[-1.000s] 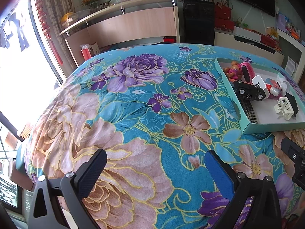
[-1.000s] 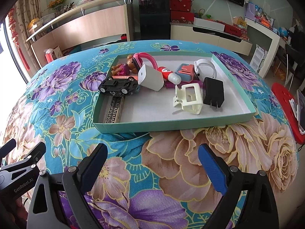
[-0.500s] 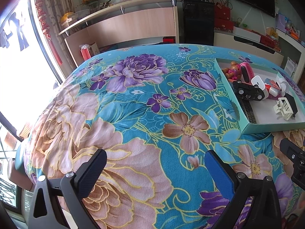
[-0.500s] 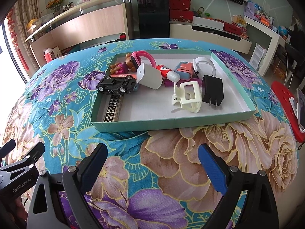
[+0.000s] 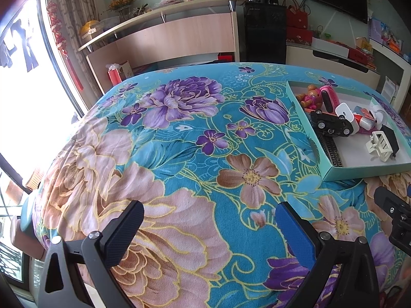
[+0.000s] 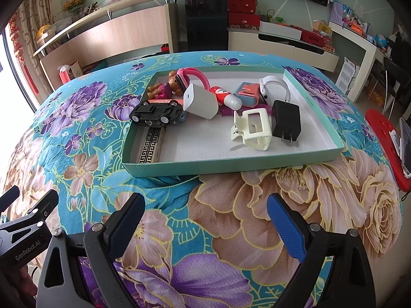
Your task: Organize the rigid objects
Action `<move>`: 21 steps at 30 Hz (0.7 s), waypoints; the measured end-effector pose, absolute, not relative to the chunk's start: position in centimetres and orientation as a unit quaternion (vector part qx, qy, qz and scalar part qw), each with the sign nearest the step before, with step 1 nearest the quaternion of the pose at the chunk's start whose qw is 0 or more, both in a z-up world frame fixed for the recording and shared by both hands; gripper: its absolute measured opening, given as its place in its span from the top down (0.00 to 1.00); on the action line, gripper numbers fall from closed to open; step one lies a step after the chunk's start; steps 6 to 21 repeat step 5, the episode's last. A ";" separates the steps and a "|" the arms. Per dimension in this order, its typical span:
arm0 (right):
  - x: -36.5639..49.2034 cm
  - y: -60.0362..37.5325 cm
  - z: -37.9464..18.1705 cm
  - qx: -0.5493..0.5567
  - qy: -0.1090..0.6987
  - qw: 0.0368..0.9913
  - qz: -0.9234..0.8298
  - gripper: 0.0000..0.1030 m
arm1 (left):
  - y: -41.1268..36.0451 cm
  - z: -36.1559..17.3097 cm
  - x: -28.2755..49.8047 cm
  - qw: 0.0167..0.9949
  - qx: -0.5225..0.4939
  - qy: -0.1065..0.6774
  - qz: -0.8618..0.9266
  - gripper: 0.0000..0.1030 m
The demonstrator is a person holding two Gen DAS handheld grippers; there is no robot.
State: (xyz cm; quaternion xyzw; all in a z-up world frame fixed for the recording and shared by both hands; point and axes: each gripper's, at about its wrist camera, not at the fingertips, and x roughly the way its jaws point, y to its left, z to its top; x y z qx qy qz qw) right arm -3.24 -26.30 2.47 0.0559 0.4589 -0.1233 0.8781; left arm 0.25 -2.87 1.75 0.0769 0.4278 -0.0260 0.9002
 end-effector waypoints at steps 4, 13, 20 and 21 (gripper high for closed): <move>-3.2 -26.3 2.5 0.056 0.459 0.878 -0.123 0.07 | -2.9 1.8 0.1 0.902 0.076 0.425 -0.031 0.00; -3.2 -26.3 2.5 0.056 0.459 0.878 -0.123 0.07 | -2.9 1.8 0.1 0.902 0.076 0.425 -0.032 0.00; -3.2 -26.3 2.5 0.056 0.459 0.878 -0.123 0.07 | -2.9 1.8 0.1 0.902 0.076 0.425 -0.032 0.00; -3.2 -26.3 2.5 0.056 0.459 0.878 -0.123 0.07 | -2.9 1.8 0.1 0.902 0.076 0.425 -0.032 0.00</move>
